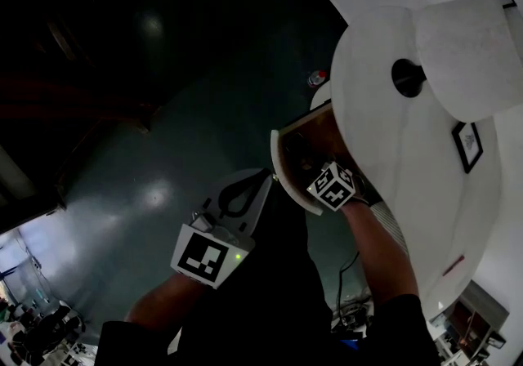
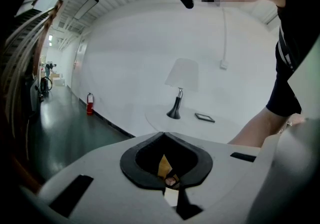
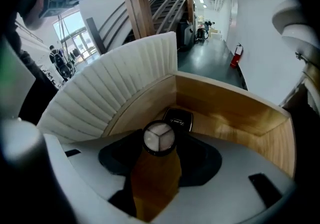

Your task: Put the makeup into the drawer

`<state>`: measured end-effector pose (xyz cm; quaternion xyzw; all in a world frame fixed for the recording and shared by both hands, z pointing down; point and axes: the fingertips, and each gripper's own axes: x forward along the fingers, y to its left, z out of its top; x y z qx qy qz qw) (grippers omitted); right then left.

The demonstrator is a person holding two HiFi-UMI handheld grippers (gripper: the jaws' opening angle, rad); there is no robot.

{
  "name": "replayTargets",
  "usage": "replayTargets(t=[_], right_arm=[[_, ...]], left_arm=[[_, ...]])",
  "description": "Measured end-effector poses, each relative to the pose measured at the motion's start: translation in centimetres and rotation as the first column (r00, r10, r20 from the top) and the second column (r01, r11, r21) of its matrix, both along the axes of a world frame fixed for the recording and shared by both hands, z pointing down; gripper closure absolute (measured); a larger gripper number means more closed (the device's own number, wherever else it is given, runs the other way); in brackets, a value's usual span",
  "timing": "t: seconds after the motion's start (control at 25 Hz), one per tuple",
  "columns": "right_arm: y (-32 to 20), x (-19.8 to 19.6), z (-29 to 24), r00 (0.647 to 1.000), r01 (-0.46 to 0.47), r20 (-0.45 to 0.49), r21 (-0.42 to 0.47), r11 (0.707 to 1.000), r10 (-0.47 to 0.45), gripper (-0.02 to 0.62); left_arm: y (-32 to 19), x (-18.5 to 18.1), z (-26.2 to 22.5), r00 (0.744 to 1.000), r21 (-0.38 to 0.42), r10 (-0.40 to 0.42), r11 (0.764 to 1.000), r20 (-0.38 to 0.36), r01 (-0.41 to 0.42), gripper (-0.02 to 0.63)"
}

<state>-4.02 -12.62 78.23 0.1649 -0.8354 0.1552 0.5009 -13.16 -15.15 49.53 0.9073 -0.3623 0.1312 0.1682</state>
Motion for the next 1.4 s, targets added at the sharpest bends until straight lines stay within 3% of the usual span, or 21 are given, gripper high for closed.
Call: replayTargets(t=[0.32,0.92,1.0,1.2,1.28,1.4], right_arm=[[1.2,0.0,2.8,0.995,0.088,-0.038,-0.085,0.992,-0.092,0.380],[1.8,-0.5,5.0,0.980,0.154,-0.089,-0.231,0.961,-0.178,0.379],[2.5,-0.1,5.4,0.979,0.130,-0.115,-0.280,0.951,-0.168,0.379],[5.0,1.1,5.9,0.977,0.043,-0.169,-0.446,0.894,-0.132,0.379],[4.8,1.3,5.8,0.976,0.042,-0.178,-0.431,0.901,-0.130,0.379],[3.3,1.5,5.2,0.974,0.064,-0.184,-0.336,0.940,-0.132,0.379]], left_arm=[[0.1,-0.3,0.4,1.000,-0.008,-0.020,1.000,0.002,0.020,0.595],[0.1,-0.6,0.7,0.999,-0.012,-0.044,0.999,0.010,0.044,0.595],[0.1,-0.8,0.6,0.999,-0.008,-0.048,0.999,0.013,0.048,0.595],[0.1,-0.9,0.4,0.998,-0.010,-0.057,0.998,0.007,0.057,0.595],[0.2,-0.8,0.2,0.998,-0.017,-0.065,0.998,-0.003,0.065,0.595],[0.1,-0.7,-0.6,0.998,-0.009,-0.068,0.998,-0.014,0.068,0.595]])
